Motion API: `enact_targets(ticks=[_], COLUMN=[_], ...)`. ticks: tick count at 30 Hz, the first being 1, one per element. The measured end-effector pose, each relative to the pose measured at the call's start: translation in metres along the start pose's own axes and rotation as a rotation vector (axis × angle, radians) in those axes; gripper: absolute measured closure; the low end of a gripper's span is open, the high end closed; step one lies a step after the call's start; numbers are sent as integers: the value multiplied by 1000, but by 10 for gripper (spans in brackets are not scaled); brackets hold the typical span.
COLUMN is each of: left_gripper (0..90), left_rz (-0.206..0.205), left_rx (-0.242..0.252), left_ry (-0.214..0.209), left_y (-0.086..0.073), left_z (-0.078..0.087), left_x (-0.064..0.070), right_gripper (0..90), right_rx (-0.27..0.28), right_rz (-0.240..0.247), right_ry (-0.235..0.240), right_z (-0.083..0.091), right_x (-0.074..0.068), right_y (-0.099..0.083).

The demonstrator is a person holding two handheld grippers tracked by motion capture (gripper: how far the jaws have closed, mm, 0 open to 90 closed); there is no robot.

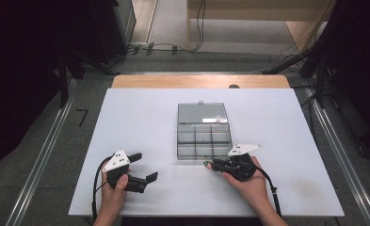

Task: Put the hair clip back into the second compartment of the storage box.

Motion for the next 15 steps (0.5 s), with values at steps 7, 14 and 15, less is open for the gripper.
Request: enact_targets(ticks=[7, 14, 15], left_gripper=[0, 0, 0], left_rz=[5, 9, 10], left_rx=[2, 6, 8], left_ry=[-1, -2, -3], left_y=[0, 0, 0], left_z=[1, 0, 0], left_x=[-1, -1, -1], right_gripper=[763, 777, 780], right_rx=[-30, -34, -35], right_rz=[16, 55, 61], right_ry=[-5, -6, -6], right_z=[-3, -3, -4], right_x=[-3, -5, -7], right_y=[-1, -1, -2])
Point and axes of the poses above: each handheld gripper's, and its own axes: z roughly backward along the jaws, y roughly out of its top, x roughly to its right, the point moved 1 cm from there along -z, roughly forward along the jaws, and after that the axes turned 13 degrees about x, right-handed, at the moved point
